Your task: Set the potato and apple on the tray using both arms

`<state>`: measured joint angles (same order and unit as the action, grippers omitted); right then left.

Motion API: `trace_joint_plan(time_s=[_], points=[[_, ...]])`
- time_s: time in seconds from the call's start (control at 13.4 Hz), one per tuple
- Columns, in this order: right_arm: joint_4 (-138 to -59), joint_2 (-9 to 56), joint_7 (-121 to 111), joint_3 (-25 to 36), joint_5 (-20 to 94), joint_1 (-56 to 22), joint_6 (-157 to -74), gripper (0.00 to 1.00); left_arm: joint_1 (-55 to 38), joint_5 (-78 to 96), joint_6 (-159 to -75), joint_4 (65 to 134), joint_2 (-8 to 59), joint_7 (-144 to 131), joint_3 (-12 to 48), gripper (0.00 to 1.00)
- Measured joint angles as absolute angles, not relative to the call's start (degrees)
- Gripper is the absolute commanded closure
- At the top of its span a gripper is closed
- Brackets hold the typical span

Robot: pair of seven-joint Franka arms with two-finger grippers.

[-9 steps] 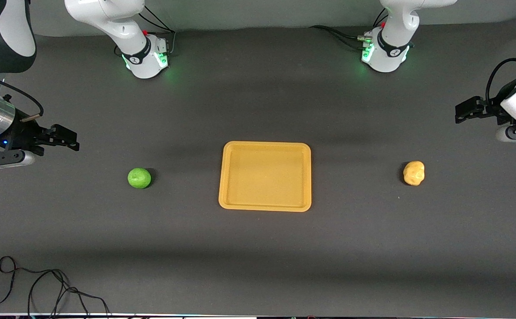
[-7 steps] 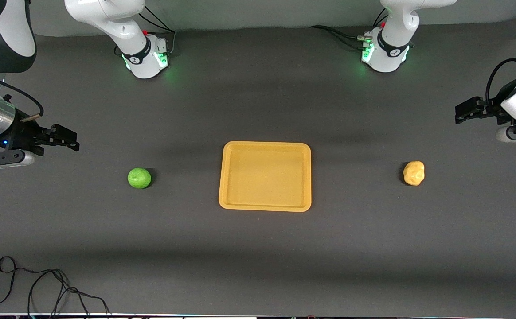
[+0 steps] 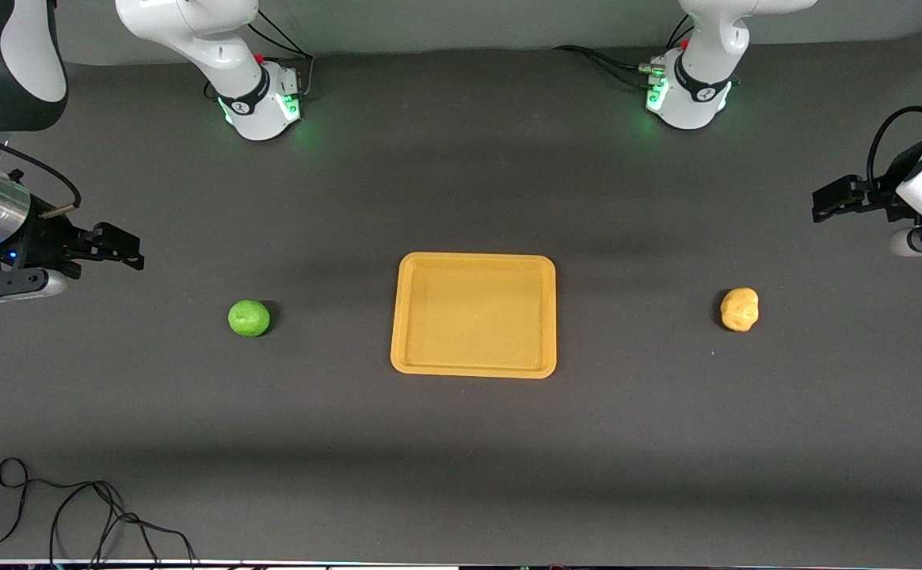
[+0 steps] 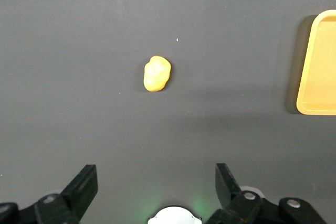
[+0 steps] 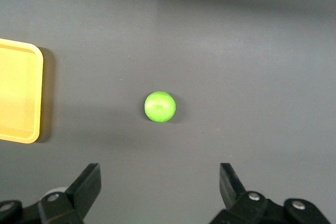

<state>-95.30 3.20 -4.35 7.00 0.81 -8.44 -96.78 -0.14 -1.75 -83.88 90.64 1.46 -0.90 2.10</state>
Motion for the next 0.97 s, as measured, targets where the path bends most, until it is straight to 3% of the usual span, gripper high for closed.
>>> trace_joint_plan(time_s=[0.6,0.97], points=[[-95.5,3.4,-4.4,7.0,0.8,-8.4,-96.8,0.00,0.9,-0.4,-83.8,91.7,0.8,-0.2,1.5,0.00],[-95.7,3.5,-4.4,7.0,0.8,-8.4,-96.8,0.00,2.1,-0.4,-88.7,103.4,-7.1,2.9,0.4,0.00]])
